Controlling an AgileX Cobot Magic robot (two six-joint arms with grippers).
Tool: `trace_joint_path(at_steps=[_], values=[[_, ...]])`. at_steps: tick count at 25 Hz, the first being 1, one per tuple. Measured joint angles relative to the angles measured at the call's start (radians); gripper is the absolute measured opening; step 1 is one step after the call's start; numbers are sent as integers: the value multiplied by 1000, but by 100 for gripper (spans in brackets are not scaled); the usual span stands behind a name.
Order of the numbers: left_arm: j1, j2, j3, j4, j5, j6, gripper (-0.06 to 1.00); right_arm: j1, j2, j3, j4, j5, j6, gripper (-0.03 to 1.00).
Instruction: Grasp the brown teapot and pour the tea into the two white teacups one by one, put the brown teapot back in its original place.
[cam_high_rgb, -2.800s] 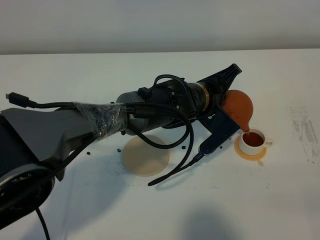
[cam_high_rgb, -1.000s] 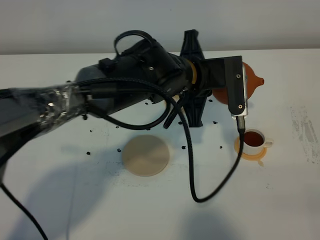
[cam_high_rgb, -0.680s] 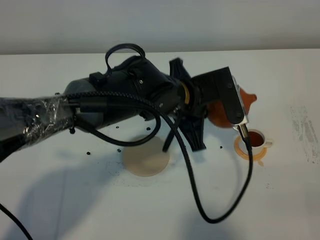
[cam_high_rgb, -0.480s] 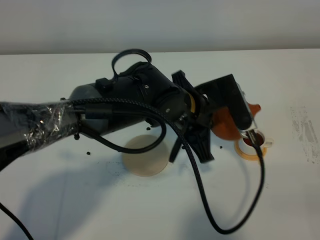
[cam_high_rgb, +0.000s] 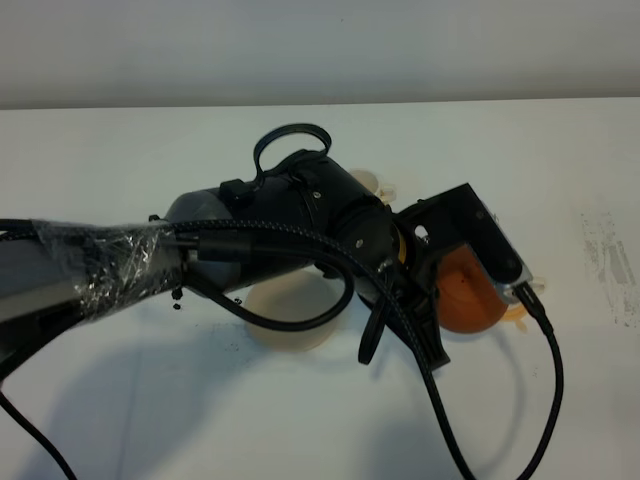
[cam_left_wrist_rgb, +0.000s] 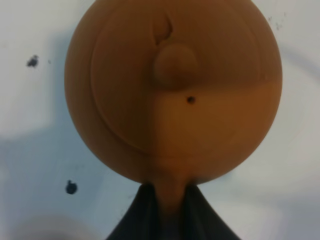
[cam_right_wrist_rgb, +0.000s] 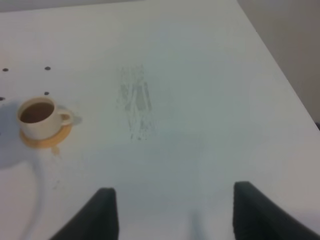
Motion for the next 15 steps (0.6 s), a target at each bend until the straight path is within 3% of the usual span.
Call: trace_joint_path(at_steps=[15], values=[[-6,90,46,0,-74,-4,10,0,0,0,0,0,0,50]])
